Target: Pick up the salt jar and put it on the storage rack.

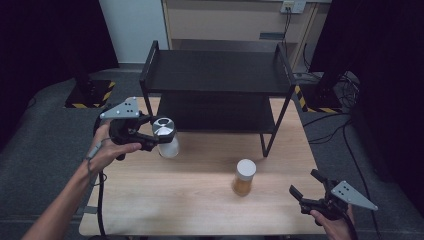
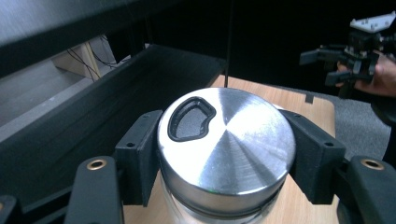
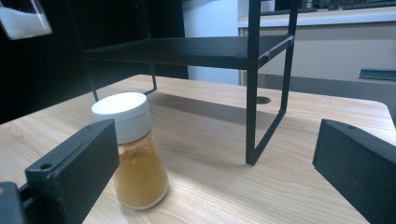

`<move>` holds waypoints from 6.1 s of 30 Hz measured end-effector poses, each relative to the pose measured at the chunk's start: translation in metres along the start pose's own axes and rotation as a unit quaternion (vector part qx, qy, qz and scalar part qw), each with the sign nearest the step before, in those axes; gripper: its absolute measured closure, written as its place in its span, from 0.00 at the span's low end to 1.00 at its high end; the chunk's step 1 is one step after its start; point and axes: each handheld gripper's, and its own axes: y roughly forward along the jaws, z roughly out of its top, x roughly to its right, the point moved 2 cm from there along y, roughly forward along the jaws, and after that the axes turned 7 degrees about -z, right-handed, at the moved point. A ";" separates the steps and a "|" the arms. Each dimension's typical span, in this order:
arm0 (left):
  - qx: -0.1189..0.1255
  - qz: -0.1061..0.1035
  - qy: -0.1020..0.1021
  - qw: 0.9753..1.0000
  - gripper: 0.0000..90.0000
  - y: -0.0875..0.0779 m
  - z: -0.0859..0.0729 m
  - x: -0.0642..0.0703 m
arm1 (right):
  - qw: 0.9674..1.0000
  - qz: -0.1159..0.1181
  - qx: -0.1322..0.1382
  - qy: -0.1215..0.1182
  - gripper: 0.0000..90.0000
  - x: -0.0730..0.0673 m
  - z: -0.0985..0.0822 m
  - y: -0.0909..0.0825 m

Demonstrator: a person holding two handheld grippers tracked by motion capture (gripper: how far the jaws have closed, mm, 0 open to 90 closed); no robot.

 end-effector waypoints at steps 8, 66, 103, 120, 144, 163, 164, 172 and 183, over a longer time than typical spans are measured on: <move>0.001 0.007 -0.006 1.000 0.37 -0.003 0.031 0.003 | 1.000 0.000 -0.001 0.004 0.01 0.000 0.000 0.000; 0.003 0.222 -0.085 0.971 0.37 0.030 0.185 -0.067 | 1.000 0.013 -0.002 0.022 0.02 0.008 -0.004 0.004; 0.037 0.225 -0.110 0.967 0.09 0.050 0.151 -0.080 | 1.000 0.011 0.001 0.023 0.02 0.008 -0.005 0.002; 0.103 0.198 -0.051 0.973 0.06 0.028 0.162 -0.053 | 1.000 0.012 0.000 0.020 0.02 0.007 -0.004 0.002; 0.114 0.095 0.031 0.988 0.06 0.004 0.097 0.010 | 1.000 0.014 -0.001 0.015 0.03 0.005 -0.004 0.002; 0.119 0.076 0.062 0.988 0.06 0.002 0.019 0.059 | 1.000 0.013 -0.002 0.014 0.03 0.004 -0.003 0.001; 0.114 0.084 0.070 0.987 0.06 0.003 0.016 0.063 | 1.000 0.013 -0.002 0.014 0.03 0.004 -0.003 0.001; 0.111 0.092 0.064 0.987 0.06 0.010 -0.021 0.075 | 1.000 0.011 -0.002 0.014 0.03 0.003 -0.003 0.001; 0.110 0.118 0.021 0.987 0.06 0.022 -0.086 0.078 | 1.000 0.010 -0.003 0.014 0.03 0.003 -0.003 0.000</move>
